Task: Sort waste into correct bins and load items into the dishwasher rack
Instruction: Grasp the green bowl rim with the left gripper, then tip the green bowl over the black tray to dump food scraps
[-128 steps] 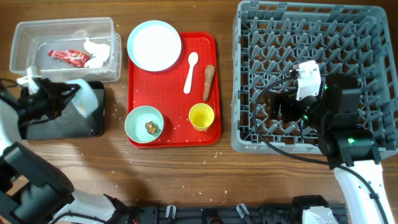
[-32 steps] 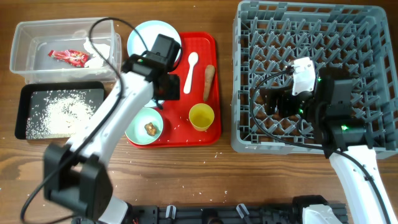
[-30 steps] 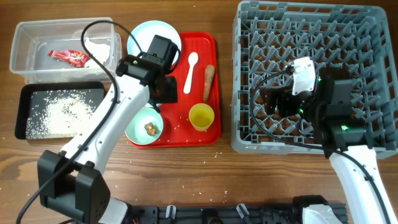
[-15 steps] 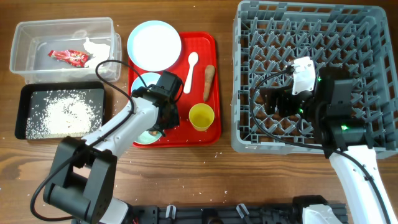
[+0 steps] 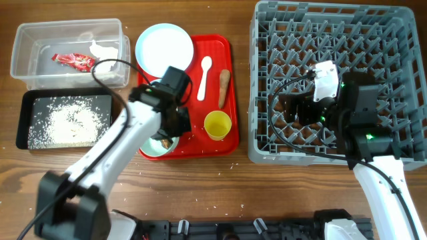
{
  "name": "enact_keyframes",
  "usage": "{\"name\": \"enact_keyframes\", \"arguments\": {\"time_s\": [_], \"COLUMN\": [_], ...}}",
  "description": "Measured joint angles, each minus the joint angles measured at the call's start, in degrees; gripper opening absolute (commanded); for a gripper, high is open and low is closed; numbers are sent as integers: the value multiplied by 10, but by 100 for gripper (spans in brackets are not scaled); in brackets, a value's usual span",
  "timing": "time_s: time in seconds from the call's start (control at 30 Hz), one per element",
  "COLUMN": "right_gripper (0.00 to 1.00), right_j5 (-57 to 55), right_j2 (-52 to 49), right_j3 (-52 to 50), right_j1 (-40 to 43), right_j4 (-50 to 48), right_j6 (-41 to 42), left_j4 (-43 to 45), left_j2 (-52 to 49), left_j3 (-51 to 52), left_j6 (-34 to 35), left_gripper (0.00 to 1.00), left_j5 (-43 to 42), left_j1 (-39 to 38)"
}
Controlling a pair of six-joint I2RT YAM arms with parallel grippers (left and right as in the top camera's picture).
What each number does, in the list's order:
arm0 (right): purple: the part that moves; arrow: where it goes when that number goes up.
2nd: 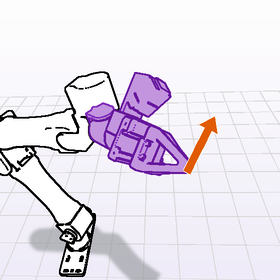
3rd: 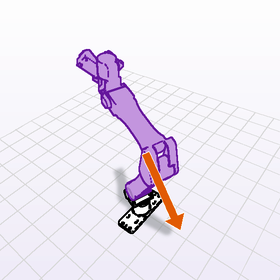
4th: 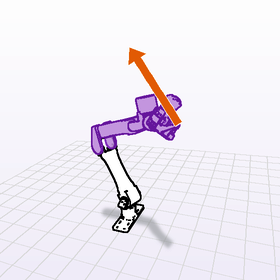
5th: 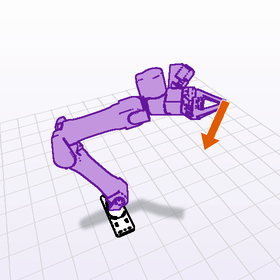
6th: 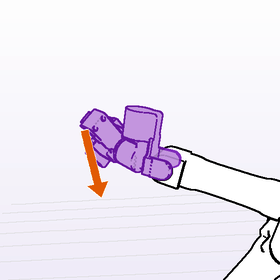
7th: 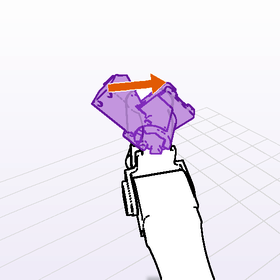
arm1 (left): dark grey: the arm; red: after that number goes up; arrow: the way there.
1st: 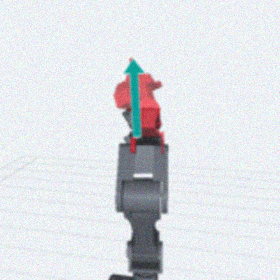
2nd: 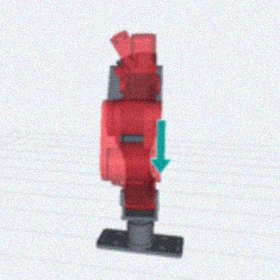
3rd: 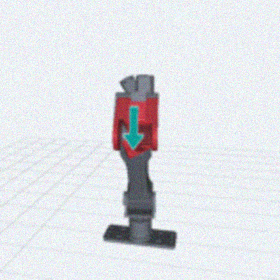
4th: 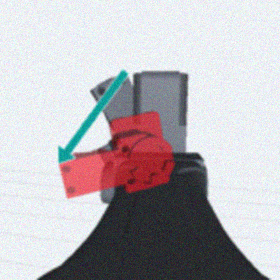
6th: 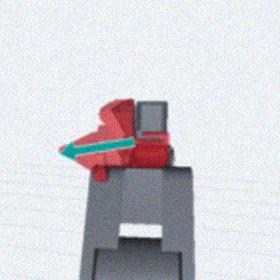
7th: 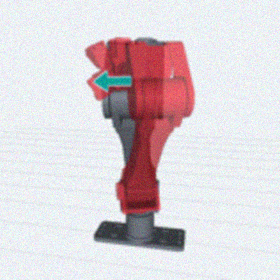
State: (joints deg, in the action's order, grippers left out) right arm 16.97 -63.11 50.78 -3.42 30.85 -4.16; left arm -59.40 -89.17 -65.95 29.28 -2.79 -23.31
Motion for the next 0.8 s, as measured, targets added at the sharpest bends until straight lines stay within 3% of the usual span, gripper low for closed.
{"name": "enact_keyframes", "arguments": {"time_s": [0.13,0.33,0.4,0.53,0.7,0.8], "right_gripper": [100,100,100,100,100,100], "right_j5": [0,0,0,0,0,0], "right_j2": [0,0,0,0,0,0], "right_j3": [0,0,0,0,0,0], "right_j1": [0,0,0,0,0,0], "right_j4": [0,1,3,5,9,9], "right_j6": [1,4,5,5,6,9], "left_j4": [-14,-13,-7,-11,-12,-13], "left_j2": [98,150,140,71,-76,-147], "left_j3": [-11,-16,-16,-16,-17,-17], "left_j6": [-42,-167,-227,-334,-391,-401], "left_gripper": [4,4,4,4,4,4], "left_j5": [-49,-173,-263,-442,-648,-742], "left_j1": [91,325,429,598,713,740]}}
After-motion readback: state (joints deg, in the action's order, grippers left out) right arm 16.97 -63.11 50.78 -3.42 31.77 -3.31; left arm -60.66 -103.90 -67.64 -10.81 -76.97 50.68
